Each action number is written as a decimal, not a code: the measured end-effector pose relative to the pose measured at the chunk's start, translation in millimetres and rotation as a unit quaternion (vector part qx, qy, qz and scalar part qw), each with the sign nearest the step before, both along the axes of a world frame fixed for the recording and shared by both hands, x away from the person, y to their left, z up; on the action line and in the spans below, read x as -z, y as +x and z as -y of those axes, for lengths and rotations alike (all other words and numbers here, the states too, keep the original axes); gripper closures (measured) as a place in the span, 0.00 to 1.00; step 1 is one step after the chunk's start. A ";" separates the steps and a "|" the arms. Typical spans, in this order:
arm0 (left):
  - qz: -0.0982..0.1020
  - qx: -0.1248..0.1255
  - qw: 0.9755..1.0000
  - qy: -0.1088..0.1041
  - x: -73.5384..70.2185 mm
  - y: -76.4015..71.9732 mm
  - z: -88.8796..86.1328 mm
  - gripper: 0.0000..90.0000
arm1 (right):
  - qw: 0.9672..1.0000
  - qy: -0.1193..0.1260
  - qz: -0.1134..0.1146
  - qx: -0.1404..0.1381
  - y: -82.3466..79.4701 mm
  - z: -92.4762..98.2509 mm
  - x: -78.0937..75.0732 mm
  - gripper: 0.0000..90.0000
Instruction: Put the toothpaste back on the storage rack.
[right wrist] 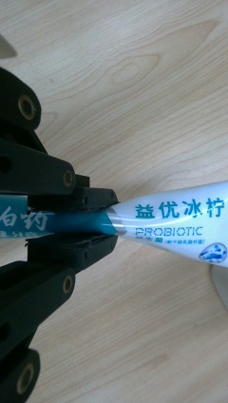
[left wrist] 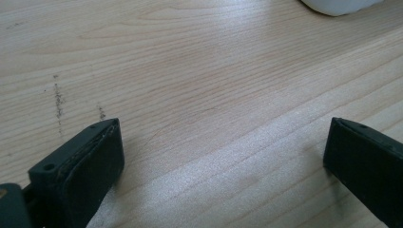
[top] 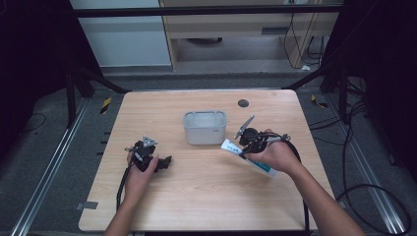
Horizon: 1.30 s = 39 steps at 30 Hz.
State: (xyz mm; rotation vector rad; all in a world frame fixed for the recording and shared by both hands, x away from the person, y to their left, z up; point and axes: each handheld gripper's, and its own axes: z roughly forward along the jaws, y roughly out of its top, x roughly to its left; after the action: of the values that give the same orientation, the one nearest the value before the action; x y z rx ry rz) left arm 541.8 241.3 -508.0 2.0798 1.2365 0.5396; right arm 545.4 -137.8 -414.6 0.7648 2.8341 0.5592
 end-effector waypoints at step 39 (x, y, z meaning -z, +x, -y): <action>0.000 0.000 1.000 0.000 0.0 0.2 0.0 0.00 | 0.978 0.152 0.137 0.044 -16.4 -30.7 -65.7 0.88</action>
State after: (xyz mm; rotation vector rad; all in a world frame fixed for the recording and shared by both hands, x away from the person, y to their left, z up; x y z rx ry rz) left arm 542.0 241.3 -508.0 2.0802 1.2361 0.5401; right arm 529.0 -107.1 -348.9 0.7853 2.4809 1.0131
